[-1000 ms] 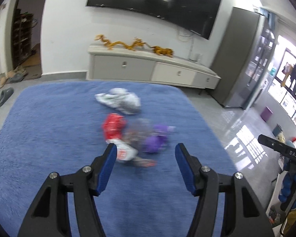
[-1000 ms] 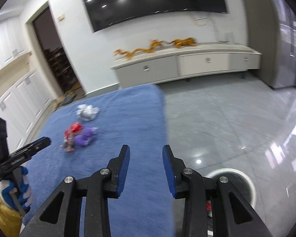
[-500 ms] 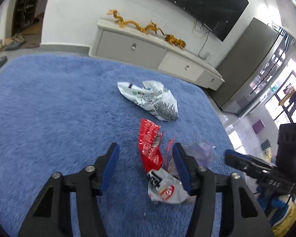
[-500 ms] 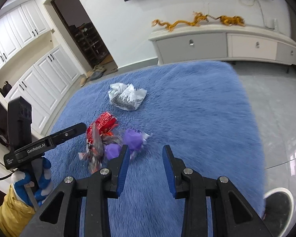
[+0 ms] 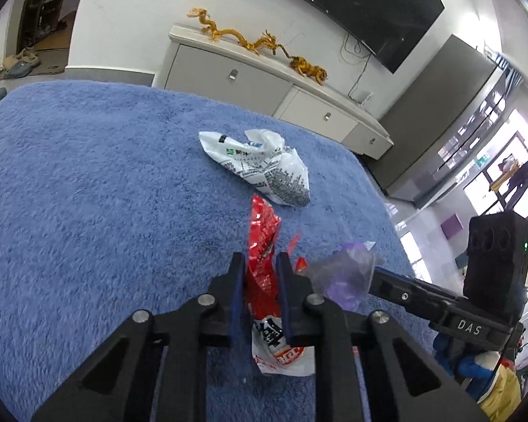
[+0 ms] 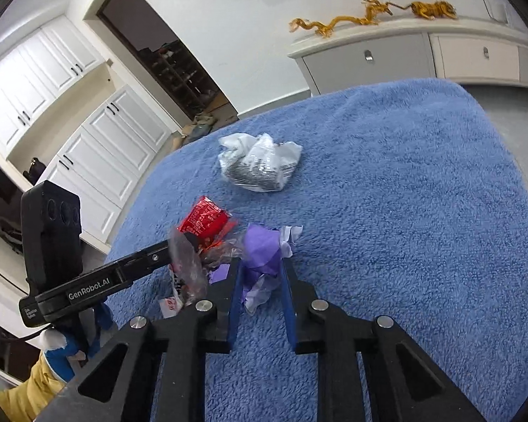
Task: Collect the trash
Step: 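Grasp the red-white wrapper with the left tool while the right tool grasps purple plastic, then carry both items over the bin and open both tools to drop them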
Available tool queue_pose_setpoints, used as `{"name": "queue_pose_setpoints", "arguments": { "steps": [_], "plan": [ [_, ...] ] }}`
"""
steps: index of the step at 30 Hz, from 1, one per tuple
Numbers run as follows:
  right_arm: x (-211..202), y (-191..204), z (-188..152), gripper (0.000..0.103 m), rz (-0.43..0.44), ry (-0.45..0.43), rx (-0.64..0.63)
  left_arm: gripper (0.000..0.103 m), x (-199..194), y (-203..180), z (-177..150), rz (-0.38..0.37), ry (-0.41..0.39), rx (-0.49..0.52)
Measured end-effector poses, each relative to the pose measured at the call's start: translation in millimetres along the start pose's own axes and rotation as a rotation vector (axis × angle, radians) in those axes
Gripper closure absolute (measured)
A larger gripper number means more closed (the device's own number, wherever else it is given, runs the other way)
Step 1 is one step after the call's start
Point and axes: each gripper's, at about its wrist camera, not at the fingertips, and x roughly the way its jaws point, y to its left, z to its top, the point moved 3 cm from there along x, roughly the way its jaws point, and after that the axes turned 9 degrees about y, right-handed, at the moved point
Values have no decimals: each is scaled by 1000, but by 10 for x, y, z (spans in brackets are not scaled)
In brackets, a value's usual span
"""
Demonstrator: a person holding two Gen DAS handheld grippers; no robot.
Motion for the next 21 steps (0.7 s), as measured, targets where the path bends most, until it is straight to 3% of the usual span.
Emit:
{"name": "queue_pose_setpoints", "arguments": {
  "steps": [11, 21],
  "plan": [
    [-550, 58, -299, 85, -94, -47, -45, 87, -657, -203, -145, 6, -99, 20],
    [-1471, -152, -715, 85, -139, -195, 10, 87, -1174, -776, -220, 4, -171, 92]
  ]
}}
